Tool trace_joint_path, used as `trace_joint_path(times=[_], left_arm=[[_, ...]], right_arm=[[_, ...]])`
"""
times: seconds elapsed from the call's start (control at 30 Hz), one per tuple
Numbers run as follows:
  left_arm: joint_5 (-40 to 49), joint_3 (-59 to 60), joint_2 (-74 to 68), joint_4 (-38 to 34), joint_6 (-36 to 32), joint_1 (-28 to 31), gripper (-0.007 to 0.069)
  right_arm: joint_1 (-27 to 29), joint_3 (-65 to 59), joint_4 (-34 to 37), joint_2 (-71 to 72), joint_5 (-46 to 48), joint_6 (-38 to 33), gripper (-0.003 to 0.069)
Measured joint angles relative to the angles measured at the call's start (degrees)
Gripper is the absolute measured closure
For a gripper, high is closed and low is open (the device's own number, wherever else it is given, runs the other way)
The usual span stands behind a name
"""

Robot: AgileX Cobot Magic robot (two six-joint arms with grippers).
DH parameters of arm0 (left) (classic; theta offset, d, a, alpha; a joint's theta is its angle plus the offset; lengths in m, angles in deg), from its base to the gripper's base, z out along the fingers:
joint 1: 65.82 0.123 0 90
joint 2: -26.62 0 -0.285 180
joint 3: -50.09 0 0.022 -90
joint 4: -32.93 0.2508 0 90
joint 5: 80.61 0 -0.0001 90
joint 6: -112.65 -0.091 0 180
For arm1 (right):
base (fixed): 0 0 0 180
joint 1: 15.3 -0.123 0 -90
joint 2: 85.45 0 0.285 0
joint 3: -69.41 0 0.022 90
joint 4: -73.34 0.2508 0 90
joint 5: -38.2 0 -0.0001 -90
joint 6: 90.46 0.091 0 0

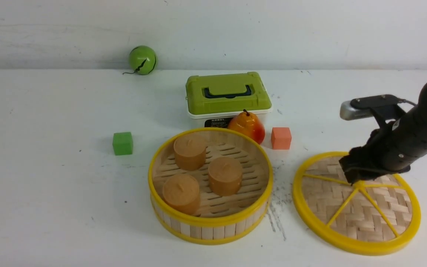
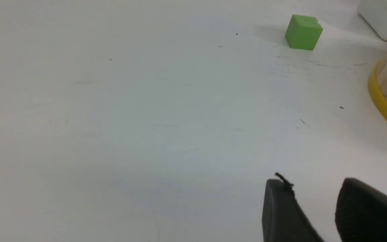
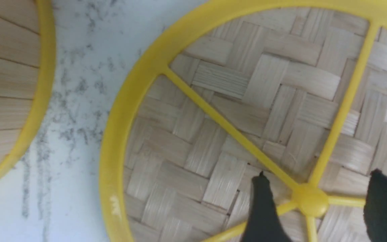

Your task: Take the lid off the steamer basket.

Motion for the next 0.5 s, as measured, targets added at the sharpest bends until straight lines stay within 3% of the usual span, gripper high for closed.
trace_joint_path(times=[0.17,0.23,0.27,0.47,0.5], left_arm=[[0.0,0.0,0.0,0.0,0.0,0.0,0.0385],[0.0,0.0,0.0,0.0,0.0,0.0,0.0385],[0.0,0.0,0.0,0.0,0.0,0.0,0.0385],[0.0,0.0,0.0,0.0,0.0,0.0,0.0385],[0.0,0.0,0.0,0.0,0.0,0.0,0.0385]], right_arm=[[0.0,-0.52,0.19,9.66,2.07,0.0,0.0246],[0.0,-3.34,0.26,19.73,2.44,-0.5,0.0337],[0.0,-3.63,0.26,20.37,2.44,-0.55,0.0346],[0.0,-17.1,2.31,41.46,-2.74,-3.59,0.0647],[0.0,-18.78,2.84,44.35,-3.74,-4.15,0.0665]])
